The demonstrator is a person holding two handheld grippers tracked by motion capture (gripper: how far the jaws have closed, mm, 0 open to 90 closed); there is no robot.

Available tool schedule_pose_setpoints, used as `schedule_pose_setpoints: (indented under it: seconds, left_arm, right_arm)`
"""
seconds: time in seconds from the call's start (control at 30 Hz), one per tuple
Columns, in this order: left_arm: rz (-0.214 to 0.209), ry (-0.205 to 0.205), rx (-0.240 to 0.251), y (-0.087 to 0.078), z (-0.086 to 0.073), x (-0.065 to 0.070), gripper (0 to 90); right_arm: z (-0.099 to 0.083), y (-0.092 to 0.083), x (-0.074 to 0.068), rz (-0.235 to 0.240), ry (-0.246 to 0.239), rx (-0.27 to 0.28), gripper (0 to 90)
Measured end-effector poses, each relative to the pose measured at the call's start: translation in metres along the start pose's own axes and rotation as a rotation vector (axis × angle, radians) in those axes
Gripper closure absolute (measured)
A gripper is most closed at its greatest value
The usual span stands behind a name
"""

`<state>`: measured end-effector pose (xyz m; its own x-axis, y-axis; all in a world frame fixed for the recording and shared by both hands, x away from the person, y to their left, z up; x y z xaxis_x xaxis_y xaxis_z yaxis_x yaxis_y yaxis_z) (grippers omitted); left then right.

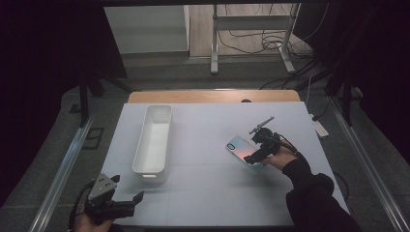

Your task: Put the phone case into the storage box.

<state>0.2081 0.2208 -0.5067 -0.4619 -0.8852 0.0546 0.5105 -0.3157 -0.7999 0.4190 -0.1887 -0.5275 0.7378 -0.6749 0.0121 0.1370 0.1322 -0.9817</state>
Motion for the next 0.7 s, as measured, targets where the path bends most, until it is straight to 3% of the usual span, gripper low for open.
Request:
schedule_pose_setpoints:
  seconds: [0.2,0.7]
  left_arm:
    - [-0.001,0.000,0.001,0.000,0.000,0.000,4.2]
    - [-0.002,-0.001,0.001,0.000,0.000,0.000,4.2]
  right_arm:
    - [0.002,0.004,0.004,0.009,0.011,-0.012,0.0]
    - [0.004,0.024,0.001,0.005,-0.024,-0.076,0.0]
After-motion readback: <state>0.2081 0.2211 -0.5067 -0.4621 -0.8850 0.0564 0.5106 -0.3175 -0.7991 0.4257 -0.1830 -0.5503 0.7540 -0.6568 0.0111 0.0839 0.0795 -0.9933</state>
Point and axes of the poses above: each handheld gripper's, and its own axes: y roughly forward along the jaws, z roughly out of its top, x roughly to its right, the point moved 6 cm from there along y, roughly forward along the jaws, and after that the axes turned 14 degrees about -x, right-handed, at the moved point
